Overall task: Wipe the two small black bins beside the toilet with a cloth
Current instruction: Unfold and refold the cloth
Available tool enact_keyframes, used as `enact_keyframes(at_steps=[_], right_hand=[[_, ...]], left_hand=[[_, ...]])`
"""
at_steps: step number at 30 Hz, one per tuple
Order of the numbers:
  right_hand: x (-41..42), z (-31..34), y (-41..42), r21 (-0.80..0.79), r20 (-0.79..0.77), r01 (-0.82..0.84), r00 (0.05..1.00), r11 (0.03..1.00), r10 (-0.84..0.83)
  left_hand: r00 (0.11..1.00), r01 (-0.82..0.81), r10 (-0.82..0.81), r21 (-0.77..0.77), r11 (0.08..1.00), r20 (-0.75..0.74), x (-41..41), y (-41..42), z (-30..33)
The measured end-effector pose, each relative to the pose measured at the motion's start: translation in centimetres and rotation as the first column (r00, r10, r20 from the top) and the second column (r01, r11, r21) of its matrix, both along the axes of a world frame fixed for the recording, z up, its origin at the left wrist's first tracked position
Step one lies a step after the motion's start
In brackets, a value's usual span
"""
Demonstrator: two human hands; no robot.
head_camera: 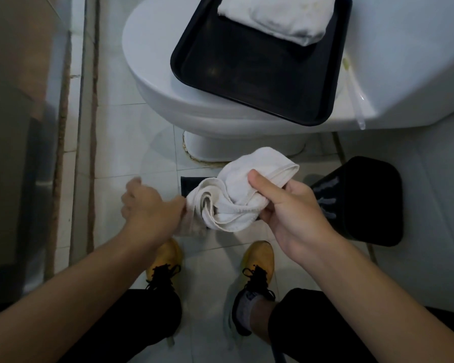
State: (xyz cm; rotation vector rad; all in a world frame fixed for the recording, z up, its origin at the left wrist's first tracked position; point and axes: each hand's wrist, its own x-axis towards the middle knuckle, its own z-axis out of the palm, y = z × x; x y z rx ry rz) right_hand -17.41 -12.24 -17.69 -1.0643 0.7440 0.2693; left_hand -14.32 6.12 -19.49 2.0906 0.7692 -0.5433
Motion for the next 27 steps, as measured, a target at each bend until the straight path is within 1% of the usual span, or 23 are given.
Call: enact_keyframes(at_steps=[1,2,3,4,5,7,9,13,16,18,19,20,21,24,26,27], right_hand=[[0.0,0.4,0.1,-0.003,0.017,-0.013,1.0,1.0,0.013],[0.0,0.7,0.3,-0.007,0.035,-0.026,0.999,1.0,0.026],[-0.1,1.0,0.4,-0.015,0.052,-0.035,0.998,0.999,0.036],[-0.2,1.1,0.5,-0.022,0.063,-0.042,0.997,0.999,0.043],[-0.4,1.1,0.6,-0.031,0.067,-0.047,0.997,0.998,0.049],[-0.7,1.1,0.7,-0.034,0.06,-0.055,0.997,0.998,0.057],[-0.8,1.2,0.6,-0.014,0.043,-0.046,0.998,0.999,0.047],[-0.9,1.6,0.1,0.043,0.02,-0.014,1.0,0.999,0.013],[-0.7,1.8,0.1,0.074,0.015,0.01,1.0,0.997,-0.011],[-0.8,1.8,0.2,0.102,0.006,0.02,1.0,0.995,-0.02],[-0.9,1.8,0.3,0.116,0.003,0.015,1.0,0.993,-0.015],[-1.0,1.7,0.2,0.125,0.003,0.004,1.0,0.992,-0.005],[-1.0,1.7,0.1,0.126,0.004,-0.012,1.0,0.992,0.011],[-0.8,1.7,-0.6,0.104,0.024,-0.089,0.996,0.991,0.087],[-0.5,1.8,-1.0,0.073,0.059,-0.182,0.982,0.981,0.177],[-0.4,1.9,-1.1,0.028,0.073,-0.234,0.97,0.972,0.231]], left_hand=[[0.985,0.072,-0.064,-0.048,0.996,0.158,-0.3,-0.2,0.5],[0.945,0.193,-0.145,-0.14,0.971,0.292,-0.6,-0.7,1.5],[0.898,0.319,-0.216,-0.229,0.92,0.383,-1.0,-1.3,2.1],[0.863,0.404,-0.263,-0.274,0.873,0.432,-1.4,-1.8,2.5],[0.847,0.433,-0.265,-0.307,0.848,0.462,-1.8,-2.2,2.6],[0.856,0.395,-0.22,-0.317,0.862,0.469,-2.2,-2.6,2.2],[0.873,0.355,-0.202,-0.294,0.887,0.444,-2.6,-2.6,1.7],[0.842,0.434,-0.281,-0.271,0.859,0.46,-3.0,-2.8,1.9],[0.813,0.496,-0.385,-0.174,0.851,0.436,-3.5,-2.8,1.8],[0.783,0.525,-0.453,-0.062,0.849,0.426,-4.0,-2.9,1.6],[0.77,0.526,-0.469,-0.015,0.85,0.434,-4.2,-2.9,1.5],[0.763,0.519,-0.461,-0.004,0.855,0.452,-4.2,-3.0,1.4],[0.767,0.508,-0.436,-0.029,0.861,0.471,-4.2,-2.9,1.5],[0.792,0.487,-0.353,-0.168,0.857,0.498,-3.7,-2.7,1.6],[0.824,0.474,-0.308,-0.281,0.835,0.475,-3.5,-2.6,1.9],[0.846,0.458,-0.285,-0.34,0.821,0.451,-3.4,-2.6,2.0]])
